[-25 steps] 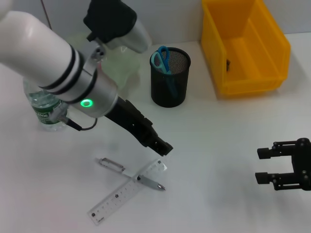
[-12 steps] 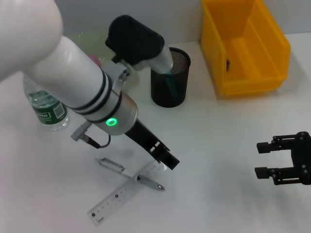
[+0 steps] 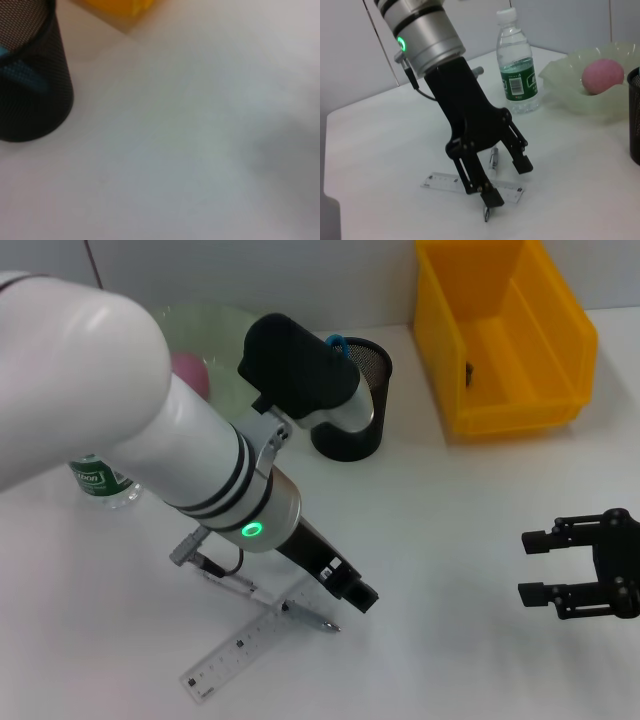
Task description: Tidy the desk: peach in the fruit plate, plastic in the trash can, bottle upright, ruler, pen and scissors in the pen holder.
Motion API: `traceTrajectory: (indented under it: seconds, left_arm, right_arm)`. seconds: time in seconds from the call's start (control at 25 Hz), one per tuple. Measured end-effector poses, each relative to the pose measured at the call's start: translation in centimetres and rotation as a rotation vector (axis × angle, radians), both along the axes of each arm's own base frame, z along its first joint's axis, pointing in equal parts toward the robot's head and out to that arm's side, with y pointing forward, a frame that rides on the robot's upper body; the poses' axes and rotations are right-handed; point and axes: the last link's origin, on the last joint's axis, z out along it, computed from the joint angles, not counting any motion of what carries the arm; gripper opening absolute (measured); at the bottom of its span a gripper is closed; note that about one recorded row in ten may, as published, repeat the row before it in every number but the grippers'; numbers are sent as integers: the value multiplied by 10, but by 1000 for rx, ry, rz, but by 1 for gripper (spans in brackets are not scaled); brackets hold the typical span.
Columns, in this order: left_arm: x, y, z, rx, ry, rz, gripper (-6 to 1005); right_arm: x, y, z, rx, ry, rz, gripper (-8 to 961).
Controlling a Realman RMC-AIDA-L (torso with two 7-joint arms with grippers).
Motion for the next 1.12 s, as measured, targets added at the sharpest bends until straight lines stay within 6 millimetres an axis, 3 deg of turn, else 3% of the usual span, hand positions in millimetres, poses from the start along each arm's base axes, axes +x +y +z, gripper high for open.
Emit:
traceTrajectory:
  seconds: [1.12]
  left_arm:
    - [-18,-1,-9,37,45,-31,826]
  right_arm:
    - [-5,5,-1,-3,8,0,675]
